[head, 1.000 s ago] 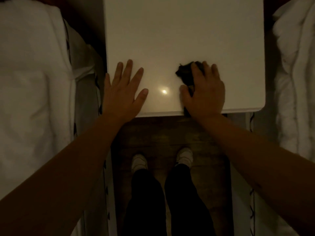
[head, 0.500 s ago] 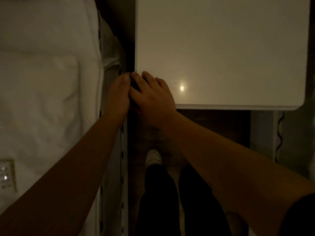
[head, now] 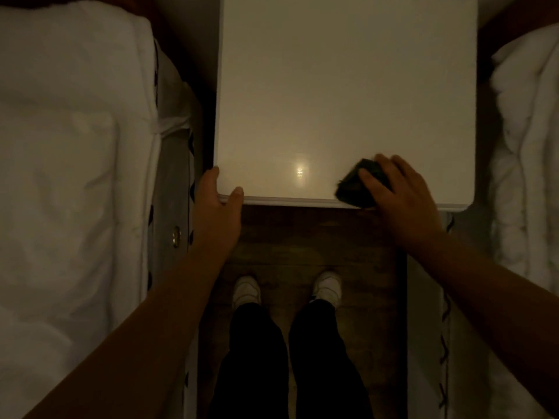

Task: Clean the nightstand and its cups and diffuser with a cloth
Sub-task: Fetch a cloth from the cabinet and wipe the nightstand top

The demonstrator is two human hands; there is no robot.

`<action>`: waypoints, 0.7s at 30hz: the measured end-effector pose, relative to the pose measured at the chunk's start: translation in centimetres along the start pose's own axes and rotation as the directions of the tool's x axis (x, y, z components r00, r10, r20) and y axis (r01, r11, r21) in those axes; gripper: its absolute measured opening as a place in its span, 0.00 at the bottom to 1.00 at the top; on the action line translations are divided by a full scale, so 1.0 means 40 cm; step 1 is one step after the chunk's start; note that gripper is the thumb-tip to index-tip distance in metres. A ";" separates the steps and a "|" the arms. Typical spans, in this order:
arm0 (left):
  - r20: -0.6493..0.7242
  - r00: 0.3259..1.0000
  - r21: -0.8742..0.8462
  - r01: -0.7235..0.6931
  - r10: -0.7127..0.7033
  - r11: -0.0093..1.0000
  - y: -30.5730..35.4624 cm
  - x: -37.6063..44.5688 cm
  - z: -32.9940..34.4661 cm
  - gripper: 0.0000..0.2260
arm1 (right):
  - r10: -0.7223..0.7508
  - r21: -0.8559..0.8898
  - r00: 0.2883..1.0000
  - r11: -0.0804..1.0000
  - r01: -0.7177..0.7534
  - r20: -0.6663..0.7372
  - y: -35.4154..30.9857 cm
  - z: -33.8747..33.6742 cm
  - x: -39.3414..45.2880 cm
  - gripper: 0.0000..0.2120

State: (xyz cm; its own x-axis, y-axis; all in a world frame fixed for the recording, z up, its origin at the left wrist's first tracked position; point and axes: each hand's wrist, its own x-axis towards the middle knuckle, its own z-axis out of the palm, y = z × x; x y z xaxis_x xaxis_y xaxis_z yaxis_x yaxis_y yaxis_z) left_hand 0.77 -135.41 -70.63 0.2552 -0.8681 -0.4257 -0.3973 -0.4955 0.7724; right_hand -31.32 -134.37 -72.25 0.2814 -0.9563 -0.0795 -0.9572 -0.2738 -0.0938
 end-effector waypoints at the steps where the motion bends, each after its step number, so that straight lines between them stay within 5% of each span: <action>1: -0.011 1.000 0.021 -0.015 0.015 1.000 0.000 -0.004 0.001 0.25 | 0.041 0.003 0.999 0.999 -0.041 0.013 0.028 -0.006 -0.022 0.43; 7: 0.016 0.999 0.013 -0.036 0.036 0.999 0.020 -0.033 -0.003 0.23 | 0.285 0.090 0.957 0.953 -0.289 0.060 0.056 -0.056 -0.095 0.45; 11: -0.008 1.000 -0.059 -0.026 0.026 0.998 0.030 -0.044 -0.019 0.19 | 0.497 0.230 0.855 0.823 -0.519 0.148 -0.053 -0.072 -0.096 0.46; 14: 0.002 1.000 -0.077 -0.023 0.023 0.997 0.018 -0.053 -0.038 0.18 | 0.516 0.441 0.832 0.711 -0.548 0.202 -0.193 -0.077 -0.084 0.45; 18: 0.098 0.994 -0.166 0.060 -0.044 0.984 -0.005 -0.062 -0.076 0.17 | 0.312 0.736 0.844 0.414 -0.535 0.437 -0.375 -0.088 -0.026 0.40; 21: 0.186 0.981 -0.196 0.097 -0.060 0.976 -0.018 -0.075 -0.112 0.16 | 0.195 0.791 0.770 -0.057 -0.610 0.608 -0.481 -0.108 0.040 0.30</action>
State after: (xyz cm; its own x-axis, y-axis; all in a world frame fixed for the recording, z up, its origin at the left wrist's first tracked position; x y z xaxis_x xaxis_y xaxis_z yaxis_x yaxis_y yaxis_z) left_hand 4.23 -132.34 -67.79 0.1100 -0.8268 -0.5516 -0.1905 -0.5622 0.8047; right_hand -12.74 -131.07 -66.29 0.0712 -0.7273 -0.6826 -0.0630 0.6797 -0.7308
